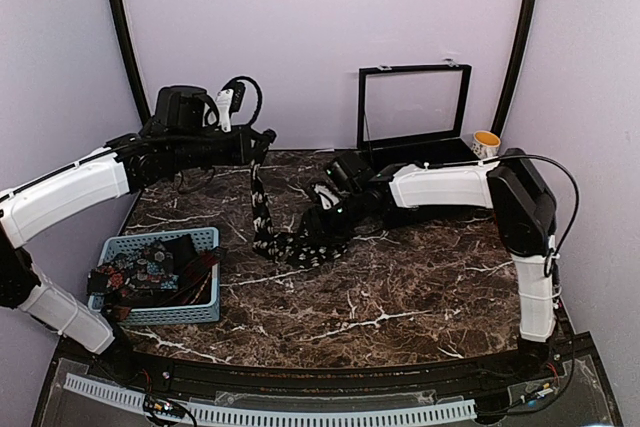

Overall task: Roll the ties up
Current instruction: Flatten out the tie at the center of the board.

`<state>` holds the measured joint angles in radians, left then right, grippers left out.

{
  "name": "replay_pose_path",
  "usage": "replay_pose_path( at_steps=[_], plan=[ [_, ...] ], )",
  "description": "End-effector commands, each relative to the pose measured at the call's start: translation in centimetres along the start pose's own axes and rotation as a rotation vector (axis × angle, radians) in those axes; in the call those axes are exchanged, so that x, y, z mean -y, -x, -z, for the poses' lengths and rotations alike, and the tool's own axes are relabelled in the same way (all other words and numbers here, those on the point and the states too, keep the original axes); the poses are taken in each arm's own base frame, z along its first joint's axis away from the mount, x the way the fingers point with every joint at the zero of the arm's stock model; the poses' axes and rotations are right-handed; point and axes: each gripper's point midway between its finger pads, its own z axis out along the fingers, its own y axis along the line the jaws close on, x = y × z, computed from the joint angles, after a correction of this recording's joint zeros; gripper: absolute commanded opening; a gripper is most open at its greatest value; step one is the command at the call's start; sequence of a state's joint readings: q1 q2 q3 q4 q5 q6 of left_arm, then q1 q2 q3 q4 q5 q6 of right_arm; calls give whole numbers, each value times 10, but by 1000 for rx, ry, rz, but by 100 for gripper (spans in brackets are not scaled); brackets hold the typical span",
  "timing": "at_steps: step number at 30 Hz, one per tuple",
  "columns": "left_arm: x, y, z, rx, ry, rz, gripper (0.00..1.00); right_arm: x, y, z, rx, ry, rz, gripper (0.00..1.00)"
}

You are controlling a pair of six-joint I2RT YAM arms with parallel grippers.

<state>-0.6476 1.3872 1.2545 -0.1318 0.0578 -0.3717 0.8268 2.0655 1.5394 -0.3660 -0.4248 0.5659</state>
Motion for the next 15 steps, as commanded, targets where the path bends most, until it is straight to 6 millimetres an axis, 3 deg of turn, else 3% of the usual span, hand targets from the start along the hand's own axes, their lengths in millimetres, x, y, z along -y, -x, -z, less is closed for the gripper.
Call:
replay_pose_path(
  at_steps=[1,4,8,11,15],
  plan=[
    [-4,21,19,48,10,28,0,2,4,-20,-19,-56,22,58],
    [-15,25,19,52,28,31,0,16,5,-34,-28,-110,22,55],
    [-19,22,16,35,35,25,0,40,-11,-47,-89,-185,17,49],
    [-20,23,16,34,37,24,0,57,-39,-48,-157,-215,10,44],
    [-23,26,17,40,42,16,0,72,-79,-27,-216,-228,-6,42]
  ],
)
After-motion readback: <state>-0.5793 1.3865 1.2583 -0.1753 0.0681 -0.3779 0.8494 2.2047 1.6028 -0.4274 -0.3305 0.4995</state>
